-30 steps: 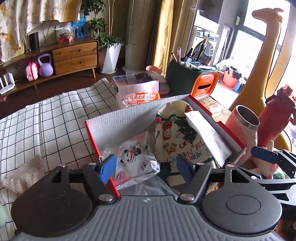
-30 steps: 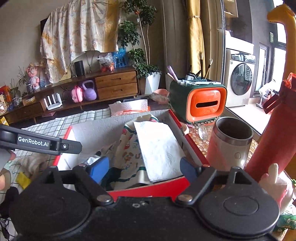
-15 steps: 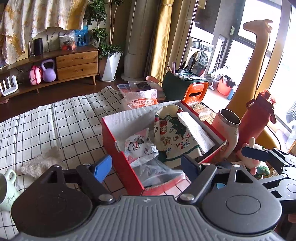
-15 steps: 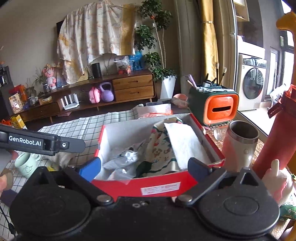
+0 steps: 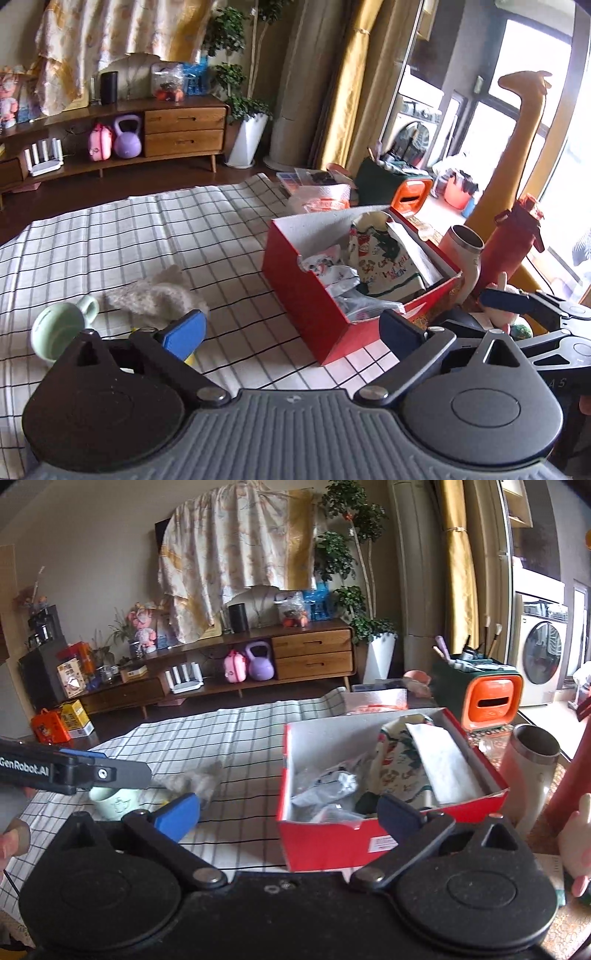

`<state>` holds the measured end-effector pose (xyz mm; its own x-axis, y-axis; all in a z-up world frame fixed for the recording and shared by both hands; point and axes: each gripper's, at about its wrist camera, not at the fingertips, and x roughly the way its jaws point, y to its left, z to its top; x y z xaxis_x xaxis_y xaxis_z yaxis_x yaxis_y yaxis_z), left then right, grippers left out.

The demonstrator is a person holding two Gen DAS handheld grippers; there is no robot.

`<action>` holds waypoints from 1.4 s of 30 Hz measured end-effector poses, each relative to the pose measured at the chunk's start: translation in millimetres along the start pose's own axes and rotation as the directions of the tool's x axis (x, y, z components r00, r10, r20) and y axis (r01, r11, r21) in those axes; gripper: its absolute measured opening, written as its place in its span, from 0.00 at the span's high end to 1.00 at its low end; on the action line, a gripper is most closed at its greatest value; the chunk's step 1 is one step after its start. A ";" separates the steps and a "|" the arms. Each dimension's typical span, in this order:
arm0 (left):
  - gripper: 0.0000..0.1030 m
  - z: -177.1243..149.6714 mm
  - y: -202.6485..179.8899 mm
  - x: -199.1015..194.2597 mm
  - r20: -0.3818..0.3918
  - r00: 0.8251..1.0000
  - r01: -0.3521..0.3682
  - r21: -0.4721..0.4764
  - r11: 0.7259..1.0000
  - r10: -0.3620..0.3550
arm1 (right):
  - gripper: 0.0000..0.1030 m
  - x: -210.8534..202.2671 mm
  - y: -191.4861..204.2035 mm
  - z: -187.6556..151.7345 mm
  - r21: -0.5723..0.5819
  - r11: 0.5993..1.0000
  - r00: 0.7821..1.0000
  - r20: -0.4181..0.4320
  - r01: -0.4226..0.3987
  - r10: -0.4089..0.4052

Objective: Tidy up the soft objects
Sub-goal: 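Withdraw both grippers from the red box back over the table, then grasp the purple scouring pad with the left gripper while the right gripper grasps the black fabric item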

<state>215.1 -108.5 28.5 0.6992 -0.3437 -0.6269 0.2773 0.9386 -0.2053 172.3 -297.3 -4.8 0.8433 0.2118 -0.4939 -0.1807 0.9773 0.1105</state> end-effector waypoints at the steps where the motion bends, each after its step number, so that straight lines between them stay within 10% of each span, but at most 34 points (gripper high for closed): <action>1: 0.02 -1.9 6.7 -6.4 0.004 1.000 0.005 -0.008 1.000 -0.005 | 0.01 0.4 5.3 -0.5 -0.005 1.000 1.000 -0.002 -0.010 0.010; 28: 0.00 -102.2 172.1 -72.9 0.015 0.976 -0.204 -0.278 0.939 0.217 | 0.01 51.6 137.8 -33.8 -0.123 0.975 0.977 -0.127 -0.185 0.170; 42: 0.00 -146.6 218.8 -35.4 -0.207 0.928 -0.370 -0.601 0.709 0.309 | 0.07 110.5 164.9 -55.2 -0.182 0.953 0.950 -0.244 -0.243 0.196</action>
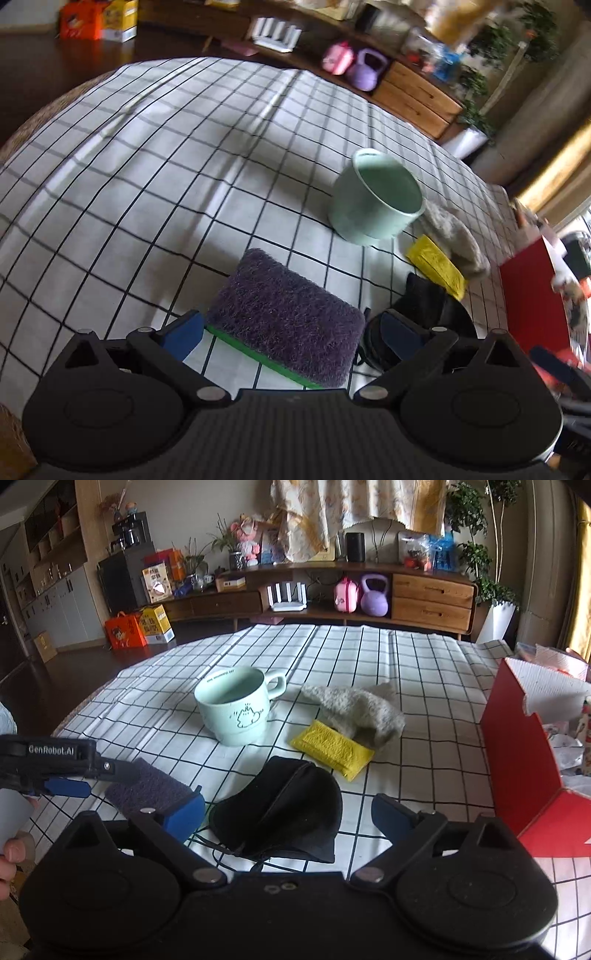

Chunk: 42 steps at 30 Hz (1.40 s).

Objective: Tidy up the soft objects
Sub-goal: 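Grasp the purple scouring pad with the left gripper while the right gripper grasps the black fabric item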

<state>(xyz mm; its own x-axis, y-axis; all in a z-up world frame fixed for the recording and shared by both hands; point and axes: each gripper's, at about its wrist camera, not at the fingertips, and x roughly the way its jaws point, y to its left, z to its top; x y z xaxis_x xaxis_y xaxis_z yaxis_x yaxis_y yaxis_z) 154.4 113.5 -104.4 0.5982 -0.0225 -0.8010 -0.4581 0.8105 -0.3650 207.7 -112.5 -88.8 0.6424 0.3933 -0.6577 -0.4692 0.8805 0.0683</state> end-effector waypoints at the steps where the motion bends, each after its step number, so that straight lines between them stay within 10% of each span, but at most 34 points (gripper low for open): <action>1: 0.00 1.5 -0.4 2.1 -0.002 1.000 0.000 -0.029 1.000 0.000 | 0.07 3.8 -0.4 -0.1 -0.002 1.000 1.000 -0.006 -0.002 0.002; 11: 0.00 8.5 -3.3 29.0 -0.047 0.993 -0.114 -0.267 0.957 0.105 | 0.09 36.6 -8.9 1.9 -0.027 0.999 0.999 -0.042 -0.024 0.023; 26: 0.01 2.5 -19.9 55.3 -0.039 0.974 -0.228 -0.192 0.955 0.225 | 0.13 80.5 -23.6 -8.1 0.086 0.996 0.995 -0.091 -0.024 0.032; 42: 0.07 -7.9 -18.0 47.3 0.031 0.984 -0.173 -0.079 0.982 0.176 | 0.71 76.7 16.9 -19.1 -0.065 0.996 0.997 -0.047 0.061 -0.064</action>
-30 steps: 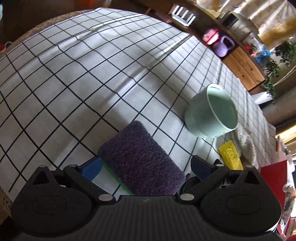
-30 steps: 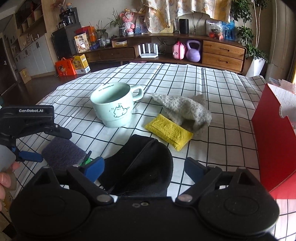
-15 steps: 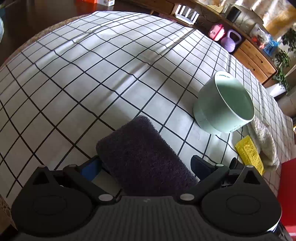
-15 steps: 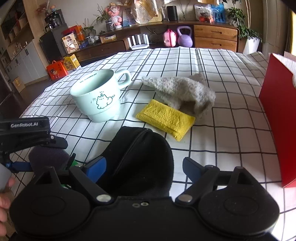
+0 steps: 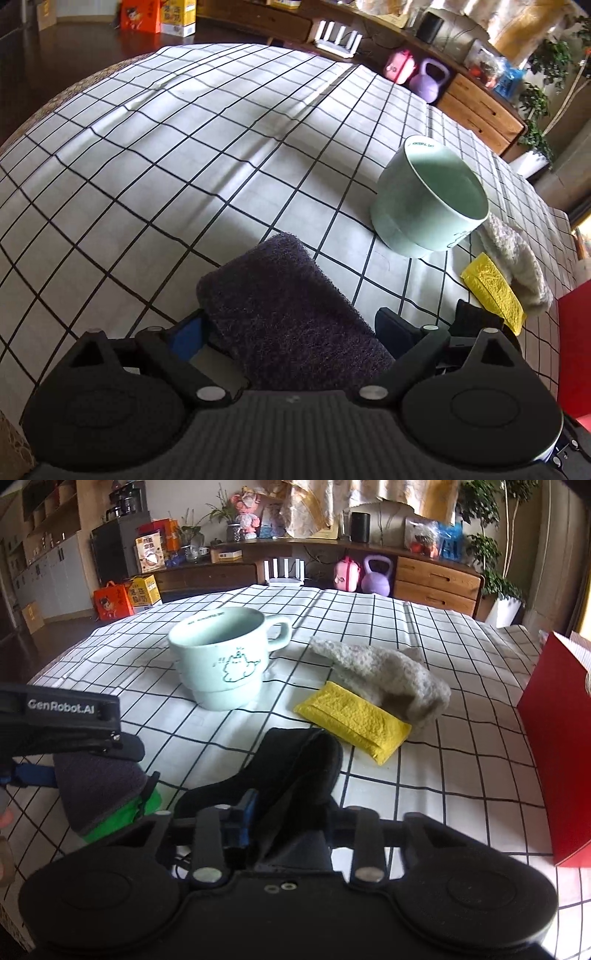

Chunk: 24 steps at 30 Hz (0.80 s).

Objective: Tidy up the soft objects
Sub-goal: 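Grasp the purple scouring pad with the left gripper while the right gripper grasps the black fabric item, then lift and carry the purple pad and black fabric toward the red box with both grippers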

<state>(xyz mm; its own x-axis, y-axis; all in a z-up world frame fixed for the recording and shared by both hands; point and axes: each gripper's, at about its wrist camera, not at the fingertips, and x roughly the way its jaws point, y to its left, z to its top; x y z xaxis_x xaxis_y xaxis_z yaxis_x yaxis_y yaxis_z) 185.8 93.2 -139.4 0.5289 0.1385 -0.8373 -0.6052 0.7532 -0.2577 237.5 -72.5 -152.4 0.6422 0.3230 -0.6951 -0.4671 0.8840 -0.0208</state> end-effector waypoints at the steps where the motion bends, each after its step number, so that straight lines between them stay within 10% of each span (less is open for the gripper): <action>1: 0.08 -0.2 0.9 -0.5 -0.001 1.000 0.007 0.005 1.000 -0.007 | 0.72 -1.9 1.5 -0.4 -0.003 1.000 1.000 0.004 0.006 -0.006; 13: 0.34 -3.3 15.0 -14.9 0.056 0.996 0.070 0.087 0.994 -0.075 | 0.88 -39.9 -11.0 -10.4 0.115 0.993 0.999 0.051 -0.007 0.001; 24: 0.23 12.8 25.2 -9.2 -0.058 0.996 0.066 -0.038 0.997 -0.068 | 0.89 -60.0 -22.3 -21.3 0.178 0.984 0.998 0.056 -0.012 0.002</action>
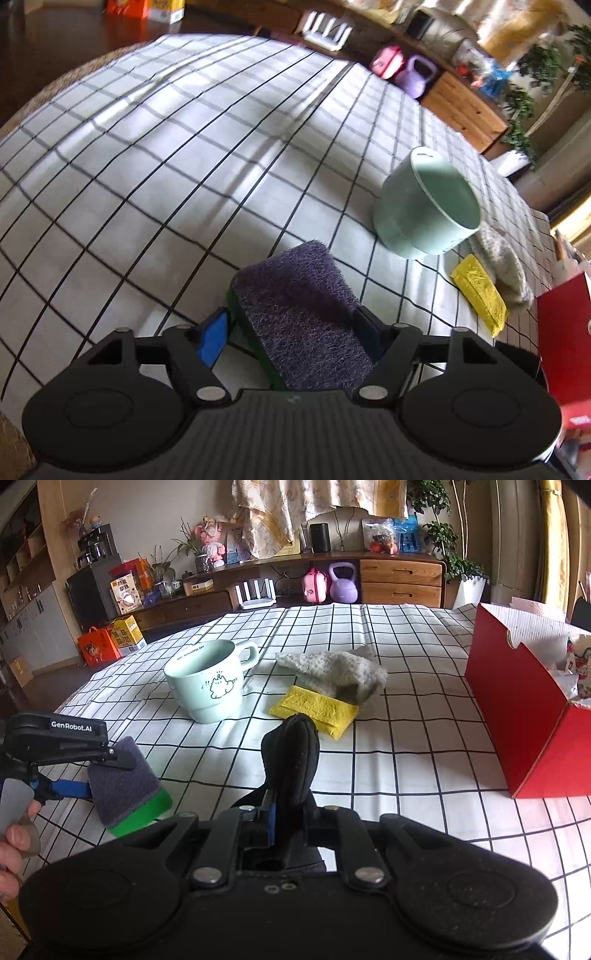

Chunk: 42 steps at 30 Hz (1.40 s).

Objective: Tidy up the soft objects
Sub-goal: 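Lift and carry the purple pad and black fabric toward the red box with both grippers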

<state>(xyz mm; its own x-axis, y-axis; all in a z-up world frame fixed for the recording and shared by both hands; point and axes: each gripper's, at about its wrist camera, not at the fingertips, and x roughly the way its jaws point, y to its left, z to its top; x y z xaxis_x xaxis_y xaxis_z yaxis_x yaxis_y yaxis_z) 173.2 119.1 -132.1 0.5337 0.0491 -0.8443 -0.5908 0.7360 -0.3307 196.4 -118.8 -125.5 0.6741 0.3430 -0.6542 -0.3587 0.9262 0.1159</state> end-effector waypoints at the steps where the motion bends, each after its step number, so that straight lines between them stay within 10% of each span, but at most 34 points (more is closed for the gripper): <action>1: 0.20 1.3 -0.3 0.2 -0.005 1.000 -0.007 -0.014 1.000 0.007 | 0.89 -0.3 -0.6 -0.2 0.001 1.000 1.000 0.002 -0.002 0.002; 21: 0.18 -7.6 -47.0 20.3 0.012 0.976 -0.216 0.031 0.976 0.216 | 0.88 2.5 -19.3 -8.4 0.033 0.999 0.999 0.000 -0.035 0.035; 42: 0.22 -20.3 -23.7 -11.9 0.093 0.995 -0.047 0.130 0.990 0.035 | 0.90 -43.4 -33.5 -7.1 0.111 0.993 0.997 0.071 -0.024 0.017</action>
<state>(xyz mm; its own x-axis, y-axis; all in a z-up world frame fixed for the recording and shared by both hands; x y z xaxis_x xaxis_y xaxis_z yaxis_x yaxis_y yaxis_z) 168.6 87.4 -122.8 0.5669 0.1372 -0.8123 -0.5312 0.8146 -0.2331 174.6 -165.7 -106.3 0.7120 0.3685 -0.5977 -0.3009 0.9292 0.2145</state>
